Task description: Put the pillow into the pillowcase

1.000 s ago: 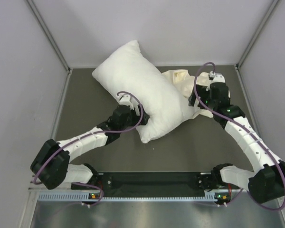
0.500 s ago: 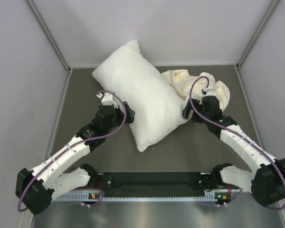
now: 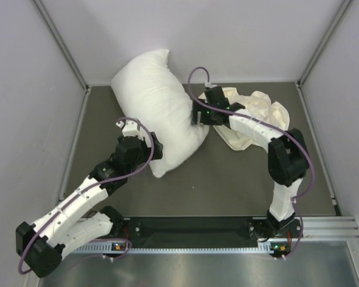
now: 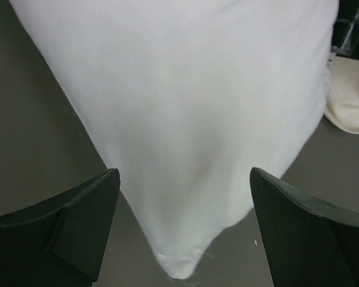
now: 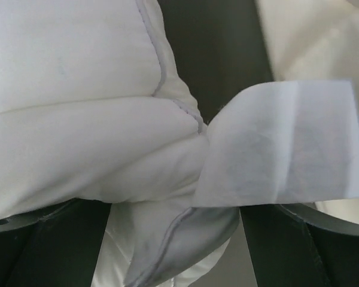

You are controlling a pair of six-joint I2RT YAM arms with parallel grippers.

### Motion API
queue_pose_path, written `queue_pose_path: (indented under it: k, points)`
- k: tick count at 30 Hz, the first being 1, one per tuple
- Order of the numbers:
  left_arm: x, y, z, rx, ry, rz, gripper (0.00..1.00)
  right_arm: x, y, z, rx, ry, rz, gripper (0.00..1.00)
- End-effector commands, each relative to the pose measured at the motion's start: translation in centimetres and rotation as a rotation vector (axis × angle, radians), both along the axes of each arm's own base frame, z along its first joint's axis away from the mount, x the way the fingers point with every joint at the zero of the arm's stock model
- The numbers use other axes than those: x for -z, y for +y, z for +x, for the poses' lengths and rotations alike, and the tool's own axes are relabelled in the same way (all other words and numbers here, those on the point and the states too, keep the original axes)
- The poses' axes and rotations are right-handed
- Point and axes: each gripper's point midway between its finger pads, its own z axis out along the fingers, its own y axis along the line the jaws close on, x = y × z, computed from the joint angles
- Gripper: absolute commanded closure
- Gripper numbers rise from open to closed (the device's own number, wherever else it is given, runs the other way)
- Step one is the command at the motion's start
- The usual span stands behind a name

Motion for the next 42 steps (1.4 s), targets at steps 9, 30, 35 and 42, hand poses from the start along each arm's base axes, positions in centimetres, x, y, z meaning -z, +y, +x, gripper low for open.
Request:
queue_pose_path:
  k: [9,30,35,42]
  points:
    - [1.7,-2.5,1.5,0.081,0.004,0.001,0.05,-12.5,0.1,0.4,-0.070,-0.274,0.025,0.00]
    - [1.1,-4.0,1.8,0.122,0.080,0.005,0.04,-2.6,-15.8,0.1,0.210,-0.048,-0.357,0.63]
    - [-1.9,-4.9,0.6,0.203,0.074,-0.032,0.04,-5.9,-15.6,-6.0,0.205,-0.139,-0.297,1.00]
    - [-1.9,-8.6,-0.8,0.320,0.092,-0.058,0.05,-5.2,-18.2,-18.1,0.200,-0.125,-0.168,0.97]
